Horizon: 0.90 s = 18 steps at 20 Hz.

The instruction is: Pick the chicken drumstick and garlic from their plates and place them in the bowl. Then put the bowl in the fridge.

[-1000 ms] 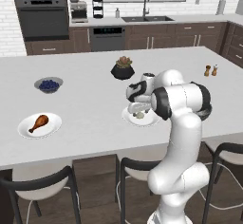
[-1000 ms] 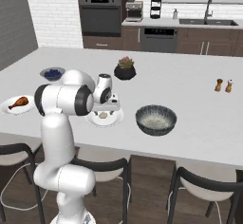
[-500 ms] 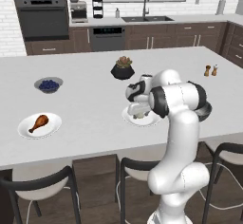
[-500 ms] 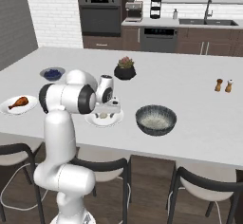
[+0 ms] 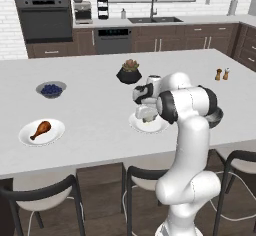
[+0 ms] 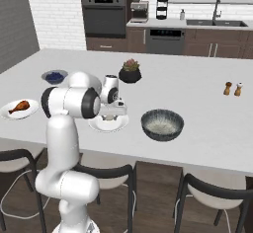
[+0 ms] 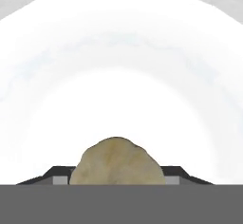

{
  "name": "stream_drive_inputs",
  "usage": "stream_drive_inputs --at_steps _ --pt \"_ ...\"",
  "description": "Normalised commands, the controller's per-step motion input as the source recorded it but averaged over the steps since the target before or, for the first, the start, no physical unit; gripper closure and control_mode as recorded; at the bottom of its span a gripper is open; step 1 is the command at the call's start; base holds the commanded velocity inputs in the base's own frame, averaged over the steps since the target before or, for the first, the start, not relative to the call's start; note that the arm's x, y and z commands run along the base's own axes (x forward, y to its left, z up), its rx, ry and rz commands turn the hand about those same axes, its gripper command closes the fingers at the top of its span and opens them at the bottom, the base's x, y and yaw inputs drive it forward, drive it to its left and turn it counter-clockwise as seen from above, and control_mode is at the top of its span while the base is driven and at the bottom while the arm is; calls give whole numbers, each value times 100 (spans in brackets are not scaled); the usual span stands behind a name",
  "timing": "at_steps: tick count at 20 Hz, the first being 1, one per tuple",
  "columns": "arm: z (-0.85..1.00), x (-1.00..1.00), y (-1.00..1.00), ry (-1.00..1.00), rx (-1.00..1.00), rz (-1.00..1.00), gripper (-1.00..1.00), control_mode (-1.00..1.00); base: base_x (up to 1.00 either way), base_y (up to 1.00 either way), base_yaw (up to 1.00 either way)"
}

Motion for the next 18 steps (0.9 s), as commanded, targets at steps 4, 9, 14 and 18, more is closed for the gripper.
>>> stream_drive_inputs --at_steps 4,9,14,18 --pt "96 -9 -36 0 -14 0 100 -100 0 0 0" --pt "95 -10 -95 0 -1 -7 100 -100 0 0 0" --pt "48 -76 -96 -8 3 -12 100 -100 0 0 0" --pt "14 -60 -80 -6 0 -8 100 -100 0 0 0"
